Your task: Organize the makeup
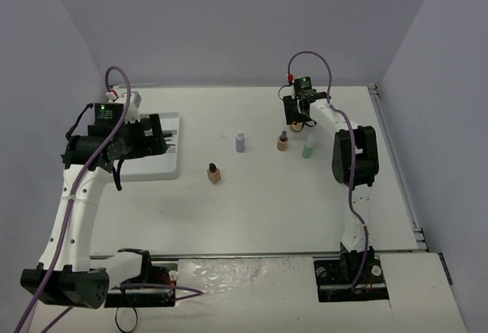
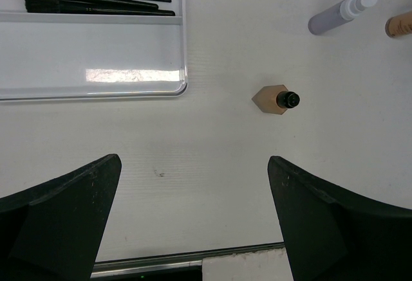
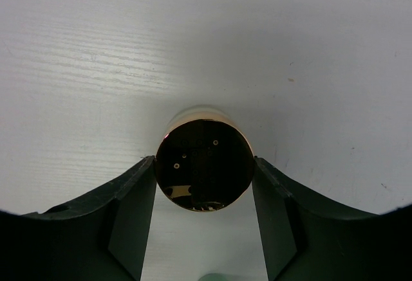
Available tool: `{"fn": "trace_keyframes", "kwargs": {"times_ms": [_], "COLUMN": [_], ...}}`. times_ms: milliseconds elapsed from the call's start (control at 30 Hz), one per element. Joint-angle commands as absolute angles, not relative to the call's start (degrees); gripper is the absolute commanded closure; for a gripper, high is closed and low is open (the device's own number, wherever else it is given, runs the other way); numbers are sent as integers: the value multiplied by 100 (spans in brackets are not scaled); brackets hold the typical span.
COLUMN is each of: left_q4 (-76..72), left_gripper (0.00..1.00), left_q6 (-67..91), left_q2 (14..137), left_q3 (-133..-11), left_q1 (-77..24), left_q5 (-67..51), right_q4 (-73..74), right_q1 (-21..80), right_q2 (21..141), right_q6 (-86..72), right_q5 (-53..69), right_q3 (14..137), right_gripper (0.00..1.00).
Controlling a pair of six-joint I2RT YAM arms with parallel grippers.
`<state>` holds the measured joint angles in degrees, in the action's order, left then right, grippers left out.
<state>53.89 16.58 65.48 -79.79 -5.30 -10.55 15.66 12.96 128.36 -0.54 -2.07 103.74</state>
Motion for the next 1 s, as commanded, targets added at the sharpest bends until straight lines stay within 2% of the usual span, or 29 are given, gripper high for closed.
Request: {"fn": "trace_keyframes", "kwargs": {"times_ms": [0,200,467,767,967], "left_q4": [5159,5127,5142,5177,5168], "left_gripper": [3,3,3,3,3], "left_q6": [1701,1684,1572,1482,1558], "left_q2": [6607,6735,6955,7160,7205], "left_q3": [-8246,-8360,-8561,-8772,-8798], "left_q1": [-562,-562,-605,-1038,-1364], "left_q5": [-1108,-1166,-1266,-1187,-1019], "right_q4": [1330,1262,1076,611,-436], "right_q1": [1458,1947,2837,3899,4404], "right_q2": [12028,11006,9695,8645,8179], "right_q6": [479,1042,1095,592,38], "right_q5": [-202,-199,-69,18,-294], "right_q3": [10749,10551,9507,7319,5607], "right_gripper": [100,100,100,100,100]}}
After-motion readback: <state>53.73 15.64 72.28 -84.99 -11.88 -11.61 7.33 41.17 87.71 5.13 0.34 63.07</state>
